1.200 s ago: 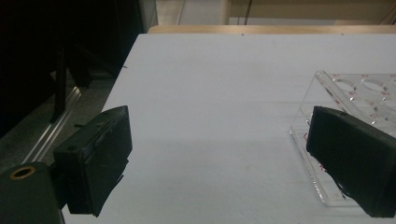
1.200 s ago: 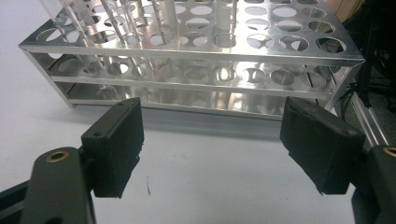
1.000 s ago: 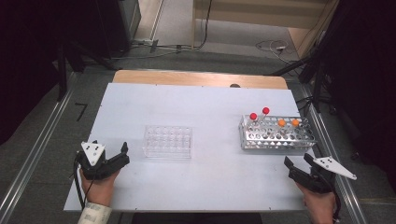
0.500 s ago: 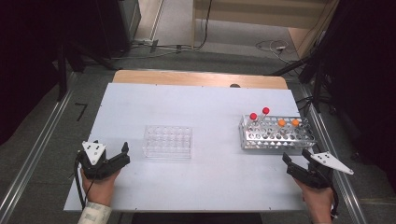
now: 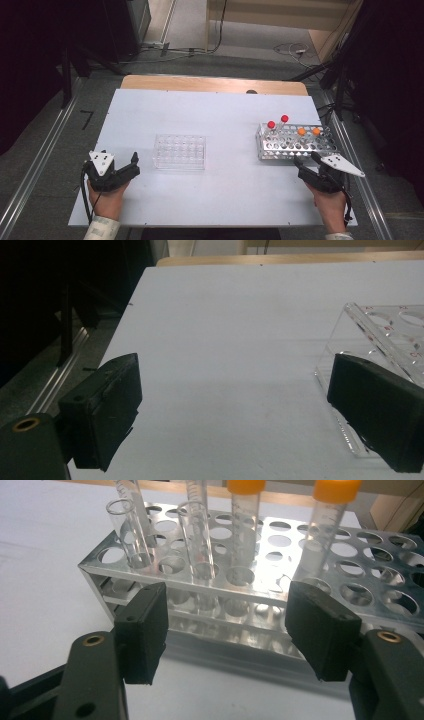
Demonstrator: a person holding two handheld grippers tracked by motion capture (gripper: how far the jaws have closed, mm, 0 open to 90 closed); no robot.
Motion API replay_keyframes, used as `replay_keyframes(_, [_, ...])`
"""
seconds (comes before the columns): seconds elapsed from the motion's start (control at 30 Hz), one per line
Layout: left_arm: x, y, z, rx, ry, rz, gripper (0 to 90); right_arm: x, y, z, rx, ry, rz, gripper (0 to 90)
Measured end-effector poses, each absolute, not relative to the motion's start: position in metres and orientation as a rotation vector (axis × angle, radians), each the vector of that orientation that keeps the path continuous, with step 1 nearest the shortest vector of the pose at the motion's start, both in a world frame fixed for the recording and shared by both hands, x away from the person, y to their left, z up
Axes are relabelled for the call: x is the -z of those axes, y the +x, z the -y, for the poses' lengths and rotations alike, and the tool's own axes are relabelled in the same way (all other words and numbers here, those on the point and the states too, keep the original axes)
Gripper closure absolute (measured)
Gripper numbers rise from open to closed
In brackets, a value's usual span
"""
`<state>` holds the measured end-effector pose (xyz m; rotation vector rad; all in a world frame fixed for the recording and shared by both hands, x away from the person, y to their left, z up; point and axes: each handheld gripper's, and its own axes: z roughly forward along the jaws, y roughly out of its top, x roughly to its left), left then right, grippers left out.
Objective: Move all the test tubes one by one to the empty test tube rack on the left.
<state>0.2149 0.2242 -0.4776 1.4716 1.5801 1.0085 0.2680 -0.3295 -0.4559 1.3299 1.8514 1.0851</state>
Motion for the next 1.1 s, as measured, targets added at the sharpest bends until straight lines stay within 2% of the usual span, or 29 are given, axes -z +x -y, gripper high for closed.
replay_keyframes(0.5, [0.477, 0.214, -0.225, -1.009, 1.466, -1.58, 7.7, 0.458, 0.286, 0.315, -1.08, 1.281, -1.847, 48.8])
replay_keyframes(0.83, [0.476, 0.213, -0.226, -1.012, 1.462, -1.582, 7.7, 0.46, 0.297, 0.305, -1.082, 1.251, -1.836, 62.7])
replay_keyframes(1.1, [0.476, 0.213, -0.226, -1.011, 1.461, -1.584, 7.7, 0.462, 0.301, 0.302, -1.083, 1.253, -1.826, 67.4])
